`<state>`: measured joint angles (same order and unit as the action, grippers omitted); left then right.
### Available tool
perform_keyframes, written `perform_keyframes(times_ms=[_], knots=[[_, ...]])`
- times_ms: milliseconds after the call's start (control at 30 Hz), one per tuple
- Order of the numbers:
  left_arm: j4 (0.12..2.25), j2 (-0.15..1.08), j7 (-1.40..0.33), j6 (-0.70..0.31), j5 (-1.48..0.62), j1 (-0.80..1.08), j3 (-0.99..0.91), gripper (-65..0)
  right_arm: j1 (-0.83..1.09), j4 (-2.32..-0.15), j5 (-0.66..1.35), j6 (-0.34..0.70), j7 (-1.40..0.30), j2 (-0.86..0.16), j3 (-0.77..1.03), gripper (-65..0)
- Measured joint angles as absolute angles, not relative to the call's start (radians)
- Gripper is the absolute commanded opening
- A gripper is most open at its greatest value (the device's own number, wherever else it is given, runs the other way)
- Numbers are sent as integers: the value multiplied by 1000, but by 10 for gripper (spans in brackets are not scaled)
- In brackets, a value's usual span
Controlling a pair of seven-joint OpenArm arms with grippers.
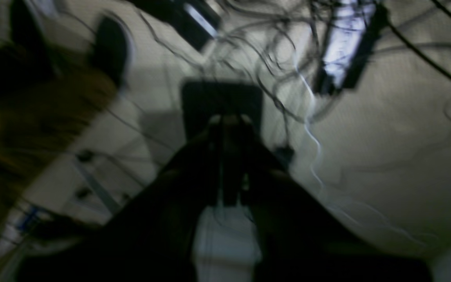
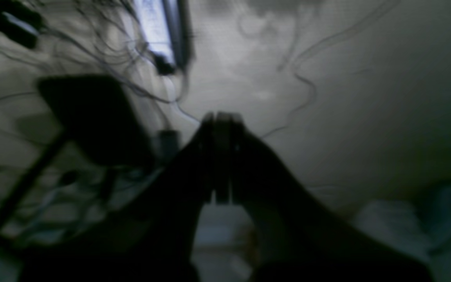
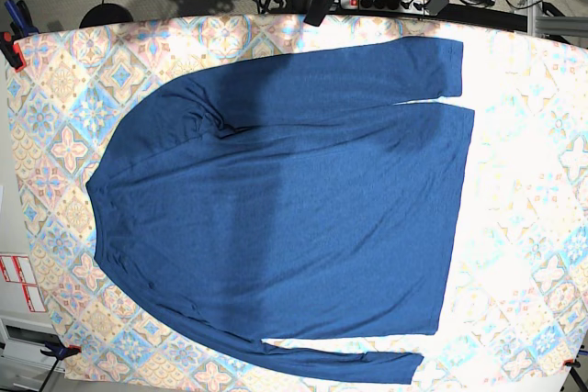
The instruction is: Fold the T-shirt properly
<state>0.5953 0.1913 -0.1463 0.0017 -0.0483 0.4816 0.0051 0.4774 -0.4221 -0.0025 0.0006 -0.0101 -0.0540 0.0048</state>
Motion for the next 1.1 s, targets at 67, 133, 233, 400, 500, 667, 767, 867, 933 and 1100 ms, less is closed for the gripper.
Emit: perform_keyframes(times_ms=[67, 133, 233, 400, 500, 667, 767, 867, 933, 1100], knots=[[694, 209, -131, 4, -50, 530, 5, -650, 518, -500, -1, -7, -1, -72, 8, -650], [788, 222, -126, 4, -49, 580, 5, -650, 569, -580, 0, -12, 24, -76, 9, -650], [916, 228, -135, 3, -49, 667, 5, -650, 653, -693, -1, 8, 10, -71, 6, -650], [1129, 224, -139, 0, -51, 805, 5, -650, 752, -809, -2, 0, -2, -84, 44, -650], [1277, 222, -141, 2, -52, 883, 2, -650, 796, -909, 0, -1, 0, -86, 131, -650], [1491, 278, -148, 6, -85, 1000, 1, -650, 915, -1119, -1, -2, -2, -86, 217, -650], [1642, 311, -193, -6, -171, 1044, -24, -650, 985, -1256, -1, -2, -19, -83, 255, -650], [1822, 327, -317, 5, -275, 1068, -85, -650, 1033, -1400, -3, -6, -23, -85, 289, -650], [1902, 330, -401, 4, -330, 1065, -129, -650, 1056, -1493, -2, -6, -15, -89, 299, -650], [1959, 321, -457, 4, -410, 1010, -188, -650, 1087, -1687, -3, 1, -93, -84, 295, -650]])
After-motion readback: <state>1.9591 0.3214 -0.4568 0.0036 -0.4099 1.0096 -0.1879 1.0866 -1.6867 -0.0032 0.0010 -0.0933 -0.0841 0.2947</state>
